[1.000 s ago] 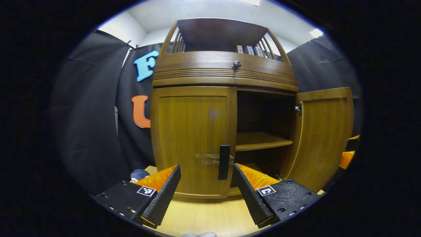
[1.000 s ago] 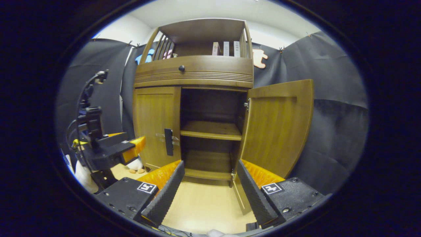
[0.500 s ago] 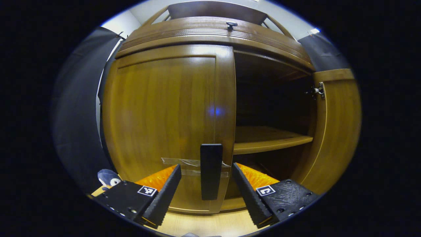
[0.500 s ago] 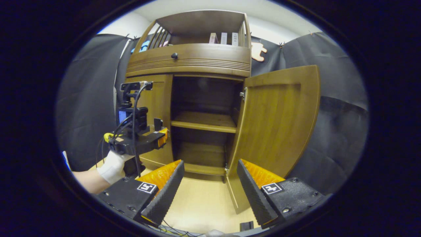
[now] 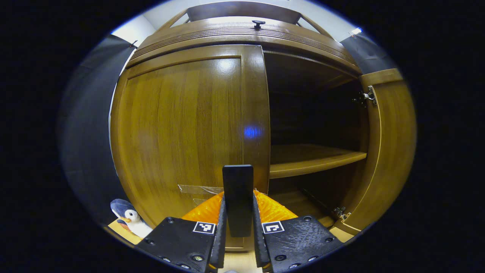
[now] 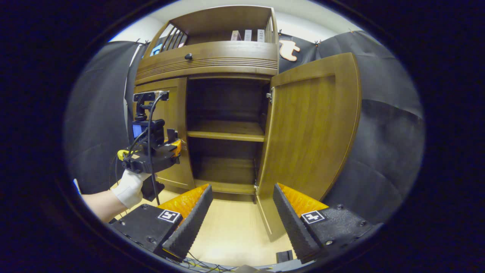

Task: Open the right door of the double-door shoe cabinet with the right hand, and open the left door with the left hand.

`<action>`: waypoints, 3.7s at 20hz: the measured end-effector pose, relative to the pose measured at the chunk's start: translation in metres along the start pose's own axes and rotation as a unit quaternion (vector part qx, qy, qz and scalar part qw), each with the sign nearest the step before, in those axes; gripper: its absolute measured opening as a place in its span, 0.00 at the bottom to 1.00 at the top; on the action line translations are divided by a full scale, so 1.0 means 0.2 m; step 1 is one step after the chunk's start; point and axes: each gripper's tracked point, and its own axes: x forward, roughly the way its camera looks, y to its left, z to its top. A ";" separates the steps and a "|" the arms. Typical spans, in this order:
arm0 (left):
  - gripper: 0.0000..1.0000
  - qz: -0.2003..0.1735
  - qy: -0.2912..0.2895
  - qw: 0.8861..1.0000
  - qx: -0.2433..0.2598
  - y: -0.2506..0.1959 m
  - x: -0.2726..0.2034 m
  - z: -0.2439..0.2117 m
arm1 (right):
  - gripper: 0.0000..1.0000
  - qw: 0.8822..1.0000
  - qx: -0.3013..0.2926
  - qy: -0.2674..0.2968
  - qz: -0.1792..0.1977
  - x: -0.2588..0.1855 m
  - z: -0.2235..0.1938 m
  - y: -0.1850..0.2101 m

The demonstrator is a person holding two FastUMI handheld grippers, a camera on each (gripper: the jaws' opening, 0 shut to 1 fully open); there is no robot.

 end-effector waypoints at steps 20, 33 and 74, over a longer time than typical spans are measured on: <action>0.25 -0.032 0.021 0.999 -0.012 0.15 -0.57 -0.04 | 1.00 1.000 0.006 -0.009 0.019 -0.24 -0.05 0.20; 0.22 -0.003 0.024 1.000 -0.004 0.47 -0.91 -0.08 | 1.00 0.999 0.008 -0.006 0.038 -0.42 -0.14 0.38; 0.04 -0.114 0.008 0.993 -0.024 1.36 -1.11 -0.04 | 1.00 0.998 -0.004 0.003 0.069 -0.53 -0.22 0.56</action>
